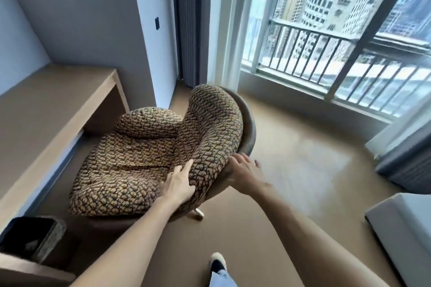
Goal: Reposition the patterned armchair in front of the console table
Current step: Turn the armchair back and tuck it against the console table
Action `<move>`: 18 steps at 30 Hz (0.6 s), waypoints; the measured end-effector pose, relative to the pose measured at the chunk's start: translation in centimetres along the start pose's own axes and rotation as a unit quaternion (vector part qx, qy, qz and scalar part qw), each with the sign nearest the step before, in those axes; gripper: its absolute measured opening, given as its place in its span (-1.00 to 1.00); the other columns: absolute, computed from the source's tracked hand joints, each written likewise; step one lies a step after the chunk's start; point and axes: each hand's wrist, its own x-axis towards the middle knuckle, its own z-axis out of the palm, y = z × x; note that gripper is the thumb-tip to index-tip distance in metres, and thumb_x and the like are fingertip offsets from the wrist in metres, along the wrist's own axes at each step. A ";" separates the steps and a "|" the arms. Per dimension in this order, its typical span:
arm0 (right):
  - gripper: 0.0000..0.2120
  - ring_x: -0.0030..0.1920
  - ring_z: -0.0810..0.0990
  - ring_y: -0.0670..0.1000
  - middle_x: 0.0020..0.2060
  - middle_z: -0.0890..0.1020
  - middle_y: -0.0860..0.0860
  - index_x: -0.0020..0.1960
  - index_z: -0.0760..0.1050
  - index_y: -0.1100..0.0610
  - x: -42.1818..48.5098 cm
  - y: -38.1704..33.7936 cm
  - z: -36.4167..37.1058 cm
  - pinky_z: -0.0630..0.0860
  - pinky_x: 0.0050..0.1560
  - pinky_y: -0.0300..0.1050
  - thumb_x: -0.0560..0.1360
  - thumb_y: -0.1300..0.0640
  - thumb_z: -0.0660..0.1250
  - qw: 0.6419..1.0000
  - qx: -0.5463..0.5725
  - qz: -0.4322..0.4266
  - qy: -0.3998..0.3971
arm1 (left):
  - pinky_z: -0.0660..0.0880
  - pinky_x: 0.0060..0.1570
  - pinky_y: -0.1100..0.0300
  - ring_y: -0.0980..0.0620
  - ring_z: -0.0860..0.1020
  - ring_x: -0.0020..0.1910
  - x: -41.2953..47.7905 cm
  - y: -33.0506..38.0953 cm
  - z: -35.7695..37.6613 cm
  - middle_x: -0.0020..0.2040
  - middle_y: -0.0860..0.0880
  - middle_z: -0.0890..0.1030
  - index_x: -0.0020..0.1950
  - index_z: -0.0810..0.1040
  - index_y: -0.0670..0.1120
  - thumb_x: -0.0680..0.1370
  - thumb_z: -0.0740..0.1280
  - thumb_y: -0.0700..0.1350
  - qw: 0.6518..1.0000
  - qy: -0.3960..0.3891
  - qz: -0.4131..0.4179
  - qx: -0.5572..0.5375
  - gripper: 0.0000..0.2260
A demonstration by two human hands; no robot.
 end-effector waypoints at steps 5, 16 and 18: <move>-0.27 0.61 0.09 0.08 0.57 0.22 -0.01 0.57 0.15 -0.05 6.6 6.7 -0.8 0.10 0.52 0.35 0.50 -0.05 0.40 0.999 -0.015 0.017 -0.043 | 0.35 0.31 -0.24 -0.18 0.35 0.40 10.5 6.5 1.2 0.49 -0.06 0.30 0.58 0.03 0.22 0.49 0.35 0.03 1.000 -0.023 0.010 -0.018 -0.26; -0.47 0.54 0.21 0.04 0.45 0.34 -0.01 0.44 0.32 -0.02 23.1 17.9 -3.0 0.22 0.46 0.36 0.49 0.06 0.34 0.994 -0.042 -0.005 -0.105 | 0.22 0.45 -0.24 -0.13 0.26 0.49 25.8 14.5 2.5 0.56 -0.06 0.23 0.59 0.03 0.23 0.51 0.34 -0.01 0.998 -0.054 -0.007 -0.018 -0.26; -0.47 0.52 0.22 0.05 0.41 0.36 -0.01 0.43 0.34 -0.05 26.4 19.3 -2.7 0.21 0.46 0.39 0.48 0.09 0.34 0.991 -0.051 -0.015 -0.125 | 0.19 0.46 -0.24 -0.13 0.22 0.51 28.2 14.8 2.9 0.58 -0.06 0.20 0.59 0.02 0.24 0.52 0.33 -0.04 0.999 -0.051 -0.008 0.006 -0.26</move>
